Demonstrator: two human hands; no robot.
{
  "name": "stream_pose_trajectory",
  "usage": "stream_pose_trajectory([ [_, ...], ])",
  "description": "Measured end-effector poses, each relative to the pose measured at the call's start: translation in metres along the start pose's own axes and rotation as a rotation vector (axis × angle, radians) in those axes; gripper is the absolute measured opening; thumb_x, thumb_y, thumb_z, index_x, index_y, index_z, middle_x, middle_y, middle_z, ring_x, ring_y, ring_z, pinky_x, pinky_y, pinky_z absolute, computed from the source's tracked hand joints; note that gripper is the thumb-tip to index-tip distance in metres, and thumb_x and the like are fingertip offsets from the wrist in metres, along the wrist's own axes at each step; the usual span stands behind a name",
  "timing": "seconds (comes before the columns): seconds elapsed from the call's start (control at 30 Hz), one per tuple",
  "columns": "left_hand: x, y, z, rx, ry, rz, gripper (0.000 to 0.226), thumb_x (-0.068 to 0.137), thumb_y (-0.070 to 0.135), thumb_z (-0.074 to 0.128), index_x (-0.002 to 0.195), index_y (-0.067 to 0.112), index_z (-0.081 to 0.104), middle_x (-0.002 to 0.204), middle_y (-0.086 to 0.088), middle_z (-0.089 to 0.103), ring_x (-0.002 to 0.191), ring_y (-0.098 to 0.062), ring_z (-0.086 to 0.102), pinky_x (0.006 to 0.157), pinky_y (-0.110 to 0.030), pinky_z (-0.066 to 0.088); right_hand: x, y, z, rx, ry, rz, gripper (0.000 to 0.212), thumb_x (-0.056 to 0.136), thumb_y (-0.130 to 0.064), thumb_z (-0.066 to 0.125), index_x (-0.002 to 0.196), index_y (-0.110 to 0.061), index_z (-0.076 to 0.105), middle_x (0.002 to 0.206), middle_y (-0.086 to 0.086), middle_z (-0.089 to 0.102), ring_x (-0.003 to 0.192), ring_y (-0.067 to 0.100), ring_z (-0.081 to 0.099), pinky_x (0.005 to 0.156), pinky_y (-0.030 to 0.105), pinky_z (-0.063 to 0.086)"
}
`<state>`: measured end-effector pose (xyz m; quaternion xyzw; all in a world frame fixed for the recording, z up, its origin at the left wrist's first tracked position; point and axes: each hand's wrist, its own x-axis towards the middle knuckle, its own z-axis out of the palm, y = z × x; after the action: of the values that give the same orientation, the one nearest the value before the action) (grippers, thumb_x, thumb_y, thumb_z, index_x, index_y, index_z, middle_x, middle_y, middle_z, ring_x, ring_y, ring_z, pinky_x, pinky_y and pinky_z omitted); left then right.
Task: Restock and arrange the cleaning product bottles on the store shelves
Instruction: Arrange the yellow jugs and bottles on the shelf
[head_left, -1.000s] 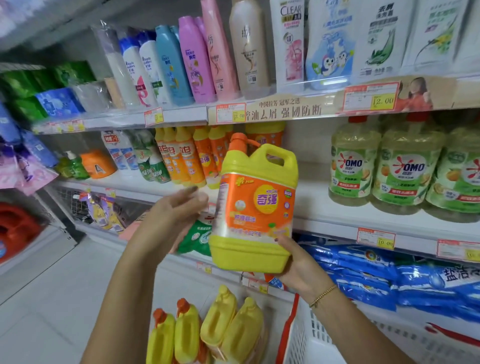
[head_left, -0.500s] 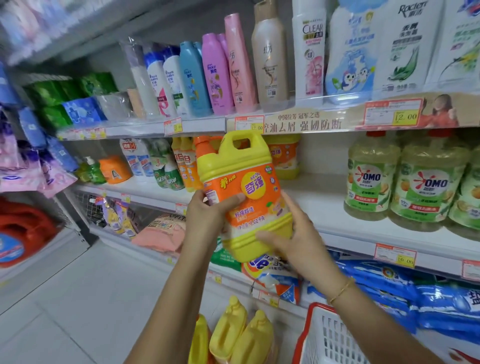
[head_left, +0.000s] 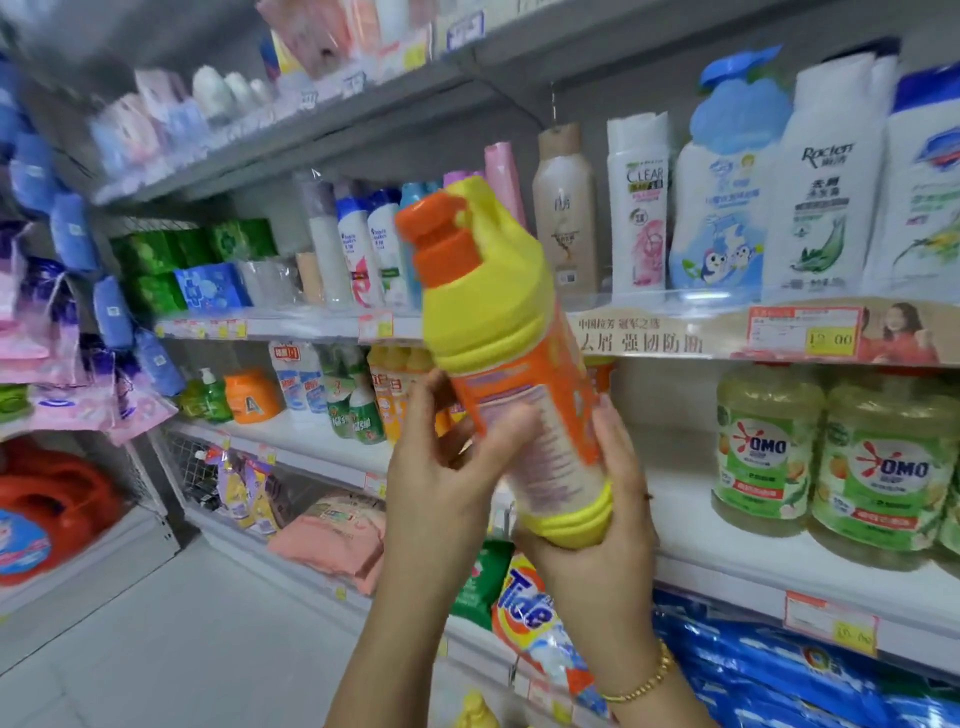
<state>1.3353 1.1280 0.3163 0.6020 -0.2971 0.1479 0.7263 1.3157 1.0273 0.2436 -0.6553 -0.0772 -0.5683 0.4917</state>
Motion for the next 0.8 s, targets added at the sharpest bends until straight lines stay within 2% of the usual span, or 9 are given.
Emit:
stream_pose_trajectory([
  [0.03, 0.004, 0.0, -0.003, -0.02, -0.033, 0.002, 0.057, 0.071, 0.048, 0.068, 0.117, 0.017, 0.058, 0.112, 0.0, 0.069, 0.104, -0.012, 0.065, 0.086, -0.028, 0.053, 0.003, -0.008, -0.002, 0.139, -0.018, 0.118, 0.089, 0.056, -0.03, 0.078, 0.135, -0.045, 0.04, 0.135, -0.007, 0.055, 0.123, 0.015, 0.055, 0.096, 0.03, 0.049],
  [0.1, 0.014, -0.006, -0.013, 0.005, -0.02, -0.023, 0.039, 0.077, 0.042, 0.071, 0.108, 0.019, 0.062, 0.104, 0.0, 0.068, 0.098, -0.01, 0.064, 0.085, -0.026, 0.052, 0.007, -0.013, -0.005, 0.449, -0.062, 0.306, 0.084, 0.05, -0.022, 0.079, 0.127, -0.034, 0.049, 0.117, -0.011, 0.067, 0.106, 0.01, 0.065, 0.083, 0.021, 0.052],
  [0.17, 0.024, -0.015, -0.027, 0.042, 0.019, -0.077, 0.04, 0.068, 0.032, 0.081, 0.101, 0.021, 0.061, 0.101, 0.004, 0.068, 0.092, -0.004, 0.065, 0.078, -0.022, 0.049, 0.008, -0.008, -0.011, 0.792, -0.126, 0.492, 0.081, 0.05, -0.012, 0.078, 0.126, -0.02, 0.05, 0.116, 0.002, 0.069, 0.105, 0.021, 0.066, 0.084, 0.031, 0.055],
  [0.27, 0.033, -0.023, -0.046, -0.034, -0.152, -0.235, 0.072, 0.057, 0.037, 0.087, 0.121, 0.02, 0.057, 0.117, -0.001, 0.068, 0.105, -0.016, 0.067, 0.08, -0.027, 0.054, 0.003, 0.008, -0.019, 1.037, -0.26, 0.703, 0.086, 0.056, -0.01, 0.081, 0.134, -0.013, 0.046, 0.127, 0.018, 0.06, 0.115, 0.037, 0.059, 0.088, 0.055, 0.052],
  [0.37, 0.03, -0.023, -0.056, -0.081, -0.343, -0.357, 0.076, 0.053, 0.034, 0.089, 0.121, 0.013, 0.06, 0.115, -0.009, 0.07, 0.101, -0.026, 0.069, 0.077, -0.031, 0.056, -0.006, 0.018, -0.025, 1.073, -0.334, 0.841, 0.09, 0.055, -0.026, 0.09, 0.134, -0.013, 0.048, 0.131, 0.021, 0.056, 0.117, 0.04, 0.057, 0.085, 0.06, 0.051],
  [0.53, 0.036, -0.026, -0.057, -0.117, -0.307, -0.546, 0.091, 0.044, 0.041, 0.092, 0.122, 0.008, 0.058, 0.106, -0.012, 0.073, 0.091, -0.025, 0.071, 0.071, -0.034, 0.059, -0.008, 0.017, -0.027, 1.029, -0.354, 0.968, 0.084, 0.044, -0.044, 0.092, 0.116, -0.015, 0.061, 0.112, 0.014, 0.069, 0.092, 0.03, 0.069, 0.062, 0.042, 0.059],
  [0.63, 0.045, -0.021, -0.062, -0.107, -0.299, -0.603, 0.089, 0.042, 0.038, 0.093, 0.119, 0.007, 0.061, 0.109, -0.013, 0.071, 0.094, -0.027, 0.07, 0.079, -0.038, 0.059, -0.001, 0.01, -0.024, 0.969, -0.408, 0.998, 0.078, 0.056, -0.048, 0.086, 0.121, -0.015, 0.056, 0.116, 0.013, 0.068, 0.097, 0.029, 0.069, 0.066, 0.041, 0.059],
  [0.73, 0.05, -0.019, -0.072, -0.161, -0.231, -0.645, 0.05, 0.066, 0.022, 0.078, 0.112, 0.012, 0.063, 0.107, -0.01, 0.073, 0.094, -0.026, 0.071, 0.087, -0.043, 0.056, 0.018, 0.001, -0.02, 0.86, -0.493, 1.093, 0.058, 0.07, -0.047, 0.068, 0.119, -0.019, 0.057, 0.115, 0.01, 0.069, 0.102, 0.029, 0.067, 0.072, 0.043, 0.06],
  [0.8, 0.05, -0.02, -0.081, -0.219, -0.206, -0.679, 0.06, 0.062, 0.023, 0.084, 0.117, 0.013, 0.062, 0.112, -0.011, 0.071, 0.101, -0.028, 0.069, 0.089, -0.047, 0.055, 0.033, -0.003, -0.015, 0.782, -0.578, 1.167, 0.049, 0.075, -0.043, 0.06, 0.119, -0.02, 0.057, 0.117, 0.009, 0.069, 0.109, 0.029, 0.064, 0.083, 0.049, 0.056],
])
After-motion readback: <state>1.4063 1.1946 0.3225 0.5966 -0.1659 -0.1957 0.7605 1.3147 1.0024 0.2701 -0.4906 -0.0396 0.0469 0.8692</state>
